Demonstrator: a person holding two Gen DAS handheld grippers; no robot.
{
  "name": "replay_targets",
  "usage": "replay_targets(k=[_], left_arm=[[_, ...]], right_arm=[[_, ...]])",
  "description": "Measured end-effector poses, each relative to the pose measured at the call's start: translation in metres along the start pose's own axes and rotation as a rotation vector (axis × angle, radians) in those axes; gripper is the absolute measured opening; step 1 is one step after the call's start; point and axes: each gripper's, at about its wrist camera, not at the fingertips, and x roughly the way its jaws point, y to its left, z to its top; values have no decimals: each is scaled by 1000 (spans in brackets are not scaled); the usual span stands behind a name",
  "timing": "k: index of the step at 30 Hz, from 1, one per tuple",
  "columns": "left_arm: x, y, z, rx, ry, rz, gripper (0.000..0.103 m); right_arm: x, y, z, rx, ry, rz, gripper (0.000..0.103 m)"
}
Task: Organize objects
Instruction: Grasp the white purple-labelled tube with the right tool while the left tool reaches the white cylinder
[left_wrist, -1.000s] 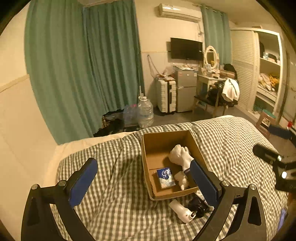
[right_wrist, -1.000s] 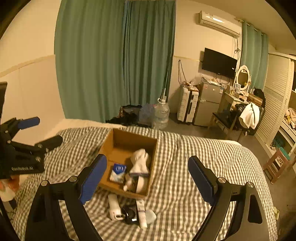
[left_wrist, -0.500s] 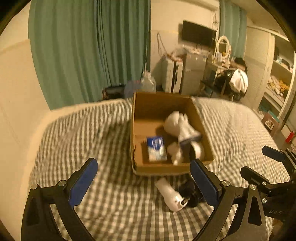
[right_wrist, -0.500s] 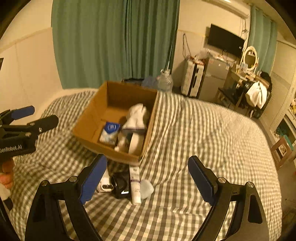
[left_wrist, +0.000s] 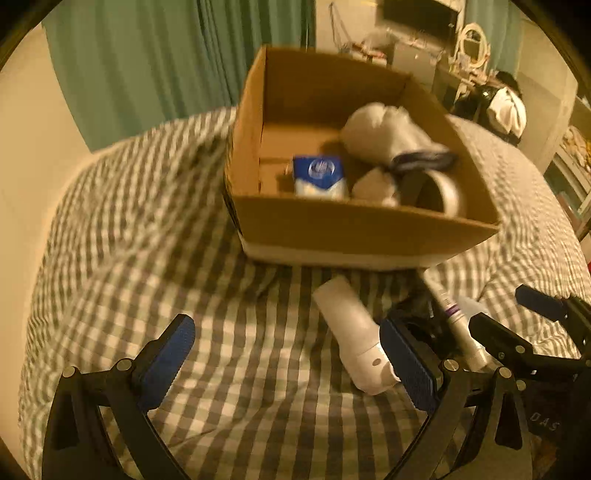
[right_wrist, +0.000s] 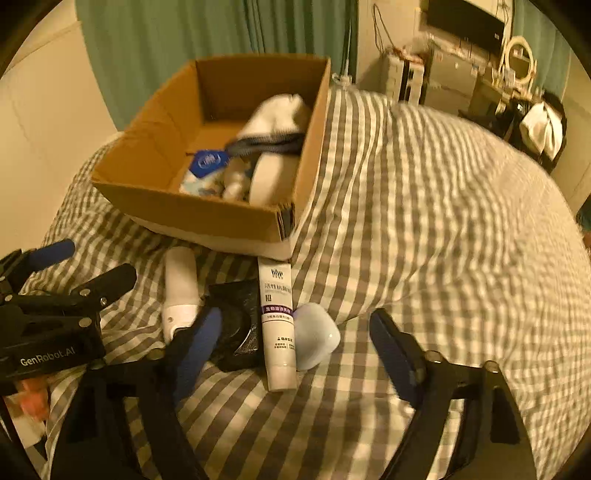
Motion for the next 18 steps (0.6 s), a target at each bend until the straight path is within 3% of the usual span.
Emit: replay_targets(k=[6,10,13,18], left_arm=[[28,-3,-6,5,87,0,103],[36,-4,-12,7,115,-11,103],[38,-6,-14,12,120,-19,103],[39,-13,-16,34,115,-26,103]], right_arm=[[30,5,-5,-28,89,7,47],[39,12,-6,-69,106,-35,45],[44,13,-7,-76,114,-51,26],[31,12,-11,-69,55,-96,24]])
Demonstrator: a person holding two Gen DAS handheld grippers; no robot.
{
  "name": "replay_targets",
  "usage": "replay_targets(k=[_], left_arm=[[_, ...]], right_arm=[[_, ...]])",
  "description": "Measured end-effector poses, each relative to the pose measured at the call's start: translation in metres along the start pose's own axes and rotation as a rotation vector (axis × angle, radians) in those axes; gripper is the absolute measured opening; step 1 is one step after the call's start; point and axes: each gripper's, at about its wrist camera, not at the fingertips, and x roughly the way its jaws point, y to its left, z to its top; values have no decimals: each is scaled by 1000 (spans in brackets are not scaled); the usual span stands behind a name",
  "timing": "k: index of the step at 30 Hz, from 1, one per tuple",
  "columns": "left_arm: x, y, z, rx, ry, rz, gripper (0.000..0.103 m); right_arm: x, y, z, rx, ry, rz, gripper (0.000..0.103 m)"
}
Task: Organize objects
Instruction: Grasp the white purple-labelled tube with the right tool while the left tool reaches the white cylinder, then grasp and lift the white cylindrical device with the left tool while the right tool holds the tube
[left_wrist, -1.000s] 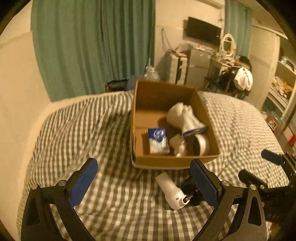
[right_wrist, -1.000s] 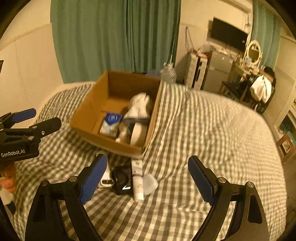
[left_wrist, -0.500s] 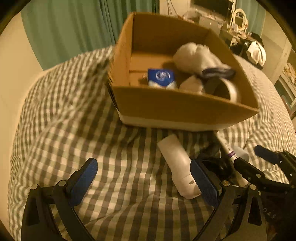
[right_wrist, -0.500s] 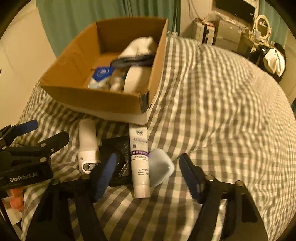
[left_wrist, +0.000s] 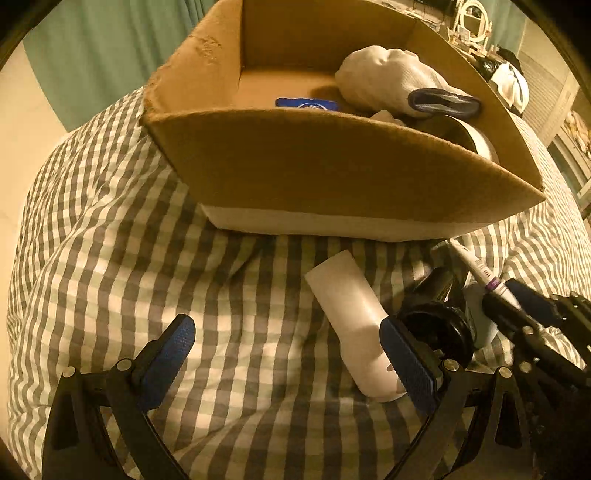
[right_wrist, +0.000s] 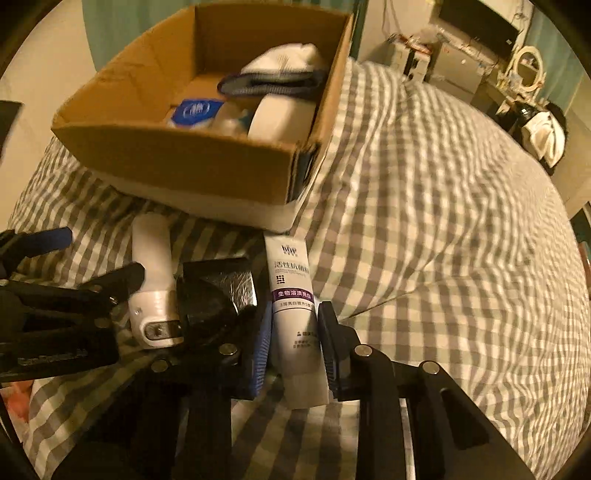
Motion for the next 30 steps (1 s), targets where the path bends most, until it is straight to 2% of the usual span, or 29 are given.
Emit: replay_targets(k=[3,6,9,11,13,14,18,22,26,30], left_arm=[[6,-13,6,33,4,-19,103],[16,-31,4,105,46,-34,101],[22,-39,2,129,74,-35,99],[25,-42,2,137,93,-62,90],[28,-47,0,148,111,-103,67],[28,-49,-1,158,116,-122,61],[25,-58,-6,188,112,-145,50],[16,-61,-12,199,104,-139,46],[0,-54,-17,174,82,-187,46],[-21,-45,-22,153,50,-205,46]], right_arm=[[-6,-2,-3,18,-27,4,24],[-7,-5,-6,32,-34,13,24],[-10,-8,-6,47,-43,15,24],[-11,-8,-6,49,-42,10,24],[-10,-9,-4,45,-42,5,24],[-11,-8,-3,44,-43,4,24],[-10,-10,-2,48,-44,8,24],[-10,-12,-2,51,-46,14,24],[-18,-11,-1,48,-63,13,20],[-33,-14,1,57,-82,-8,20]])
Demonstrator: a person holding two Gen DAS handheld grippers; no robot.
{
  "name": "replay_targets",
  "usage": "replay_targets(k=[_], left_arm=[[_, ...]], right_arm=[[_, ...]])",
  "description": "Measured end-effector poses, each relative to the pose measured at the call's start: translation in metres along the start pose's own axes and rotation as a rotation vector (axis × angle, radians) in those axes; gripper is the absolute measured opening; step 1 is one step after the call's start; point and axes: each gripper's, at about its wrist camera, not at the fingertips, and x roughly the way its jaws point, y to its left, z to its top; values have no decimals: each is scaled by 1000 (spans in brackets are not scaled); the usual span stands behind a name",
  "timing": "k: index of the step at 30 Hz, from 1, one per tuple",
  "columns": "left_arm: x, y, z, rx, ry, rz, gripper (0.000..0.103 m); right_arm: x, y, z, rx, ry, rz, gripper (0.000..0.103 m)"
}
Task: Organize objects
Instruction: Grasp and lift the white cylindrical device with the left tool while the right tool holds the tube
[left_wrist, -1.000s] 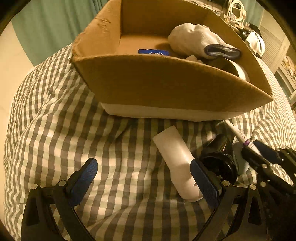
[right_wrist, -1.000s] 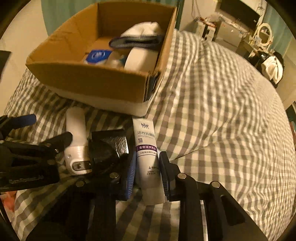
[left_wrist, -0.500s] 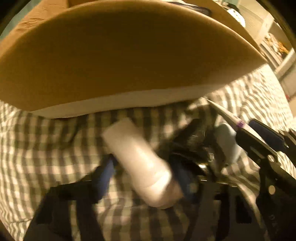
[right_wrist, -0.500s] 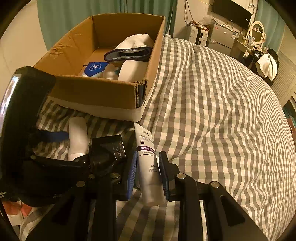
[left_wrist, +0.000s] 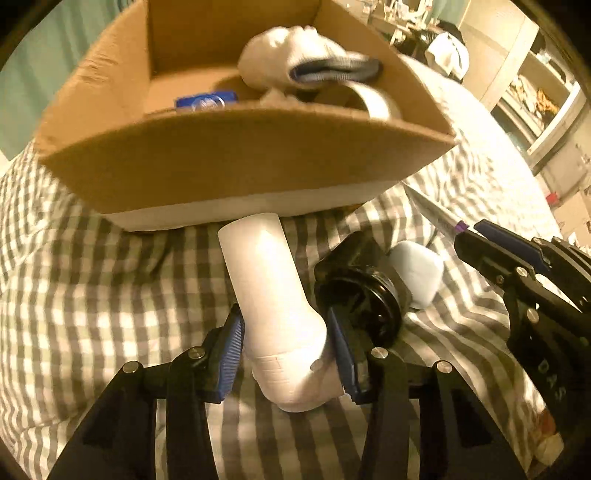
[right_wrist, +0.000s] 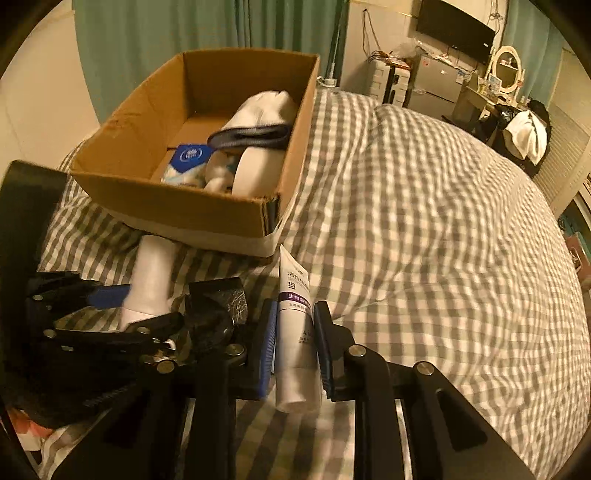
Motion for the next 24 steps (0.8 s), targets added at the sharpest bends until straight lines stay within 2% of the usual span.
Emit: replay_targets(k=[6,8,10,17,24], left_arm=[[-35,2,-11,-3,-61,14,46],[-55,19,-14,-7,-79,23,46],[-65,35,-9,-16,-96,28,46],[-96,53,3,-38,-167,45,46],[-137,60,8,-27,-251,73,46]], right_arm=[[-25,2,-1,18,-25,7,19],[-36,8,-1,12,-39,4,19],[-46,11,-2,5,-51,0,19],[-89,35,2,-26,-115,0,19],[-123,55,9,-57,-176,3,19]])
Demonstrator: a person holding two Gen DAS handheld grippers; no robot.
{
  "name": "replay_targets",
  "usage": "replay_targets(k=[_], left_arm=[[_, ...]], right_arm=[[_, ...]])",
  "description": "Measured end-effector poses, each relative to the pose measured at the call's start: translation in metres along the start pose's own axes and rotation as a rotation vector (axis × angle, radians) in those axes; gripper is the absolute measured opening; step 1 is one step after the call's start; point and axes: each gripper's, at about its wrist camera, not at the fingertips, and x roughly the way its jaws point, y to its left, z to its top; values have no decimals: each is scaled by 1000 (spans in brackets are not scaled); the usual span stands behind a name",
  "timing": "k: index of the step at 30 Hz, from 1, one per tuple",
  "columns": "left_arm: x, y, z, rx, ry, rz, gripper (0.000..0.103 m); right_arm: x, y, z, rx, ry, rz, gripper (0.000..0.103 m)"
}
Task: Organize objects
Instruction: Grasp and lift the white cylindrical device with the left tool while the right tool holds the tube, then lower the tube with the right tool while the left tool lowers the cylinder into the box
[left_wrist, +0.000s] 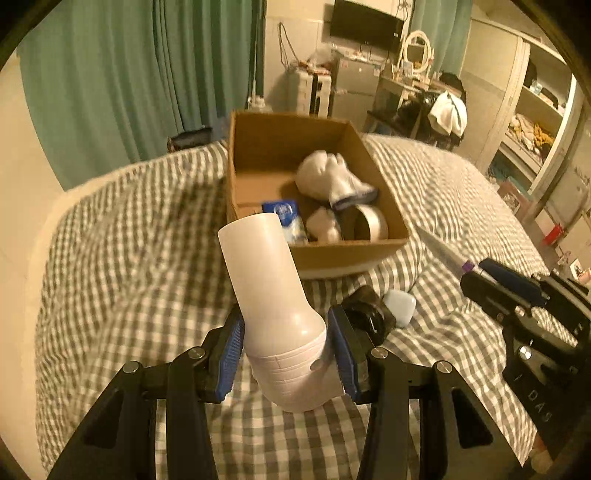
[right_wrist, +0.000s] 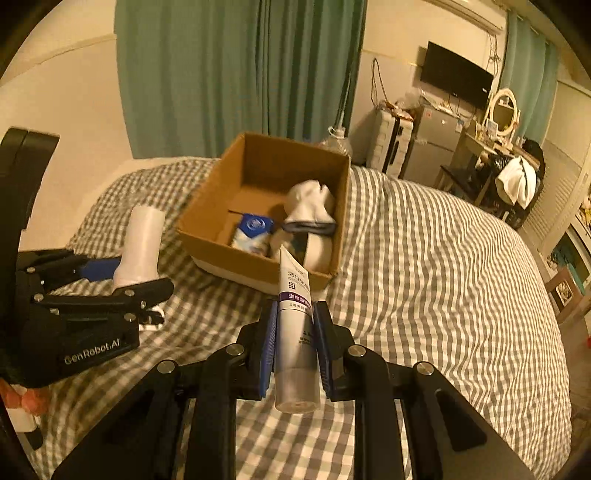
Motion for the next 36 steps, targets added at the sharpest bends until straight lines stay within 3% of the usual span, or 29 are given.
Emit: replay_targets(k=[9,19,27,36], left_arm=[[-24,9,27,31,-44,16,46],[-27,5,86,61,-116,12,46],[8,-7,130,127,-139,55,46],[85,-3,164,149,-107,60,46]], right_arm=[[-19,4,21,-24,-40,-8,19],[-17,-9,67,-10,-100,11,19],[18,-24,98,8,-90,34,19],[85,-45,116,45,-50,59,19]])
